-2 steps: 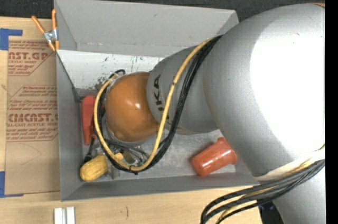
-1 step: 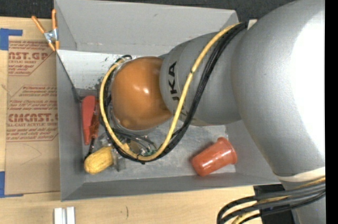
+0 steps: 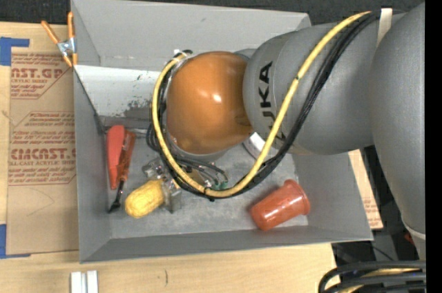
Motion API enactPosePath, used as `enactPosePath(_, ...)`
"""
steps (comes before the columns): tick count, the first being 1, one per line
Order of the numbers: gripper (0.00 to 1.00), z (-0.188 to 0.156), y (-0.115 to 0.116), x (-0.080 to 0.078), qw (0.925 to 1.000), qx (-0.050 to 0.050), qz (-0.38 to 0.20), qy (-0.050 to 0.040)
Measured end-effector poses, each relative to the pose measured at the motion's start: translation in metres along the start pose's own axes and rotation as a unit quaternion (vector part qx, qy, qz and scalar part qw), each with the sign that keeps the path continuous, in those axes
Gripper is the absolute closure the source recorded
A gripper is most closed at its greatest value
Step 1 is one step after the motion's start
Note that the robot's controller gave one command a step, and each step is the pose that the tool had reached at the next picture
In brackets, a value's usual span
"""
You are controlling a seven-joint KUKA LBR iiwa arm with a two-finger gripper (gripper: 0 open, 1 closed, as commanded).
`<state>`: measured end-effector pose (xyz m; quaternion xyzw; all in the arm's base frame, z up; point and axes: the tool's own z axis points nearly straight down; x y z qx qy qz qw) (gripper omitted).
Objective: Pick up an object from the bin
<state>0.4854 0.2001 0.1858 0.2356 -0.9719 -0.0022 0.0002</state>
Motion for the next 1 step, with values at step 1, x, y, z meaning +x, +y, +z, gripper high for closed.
enactPosePath(1, 1.00, 0.0000, 0.0000, 0.0000, 1.0000, 0.000, 0.000, 0.0001)
